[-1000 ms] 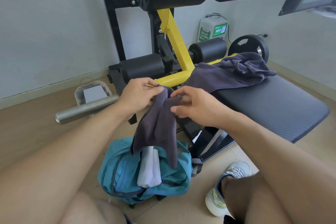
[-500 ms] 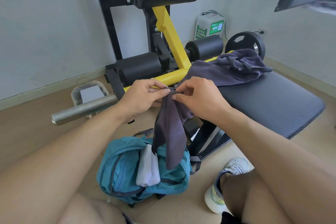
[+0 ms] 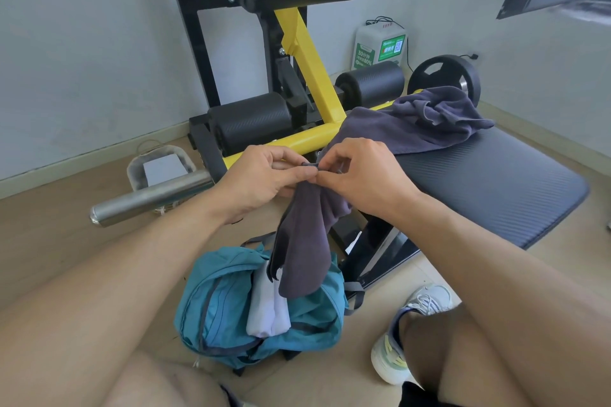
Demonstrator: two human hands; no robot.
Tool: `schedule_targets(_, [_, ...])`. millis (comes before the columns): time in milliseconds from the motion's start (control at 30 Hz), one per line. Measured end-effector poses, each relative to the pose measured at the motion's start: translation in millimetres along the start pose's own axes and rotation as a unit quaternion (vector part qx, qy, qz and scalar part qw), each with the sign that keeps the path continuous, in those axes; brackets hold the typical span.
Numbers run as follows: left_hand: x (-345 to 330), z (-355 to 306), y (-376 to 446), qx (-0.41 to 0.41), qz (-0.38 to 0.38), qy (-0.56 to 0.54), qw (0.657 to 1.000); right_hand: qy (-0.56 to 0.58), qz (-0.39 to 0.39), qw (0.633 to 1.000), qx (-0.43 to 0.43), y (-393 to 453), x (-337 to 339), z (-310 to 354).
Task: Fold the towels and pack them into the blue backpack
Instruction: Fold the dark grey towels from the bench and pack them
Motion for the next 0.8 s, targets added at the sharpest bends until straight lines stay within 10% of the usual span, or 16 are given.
schedule_targets(800, [6.8,-1.5,2.2,-0.04,-0.005,0.071,0.997,-0.031,0.04,0.998,0.042,0.9,1.9,0.1])
Point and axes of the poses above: each hand's wrist, its own y-axis towards the middle knuckle, its own x-axis out of the back of the hand, z = x × y, the point moved 5 cm from there along y, towards the middle knuckle, and after that the axes turned 10 degrees about -z, right-handed, at the moved point
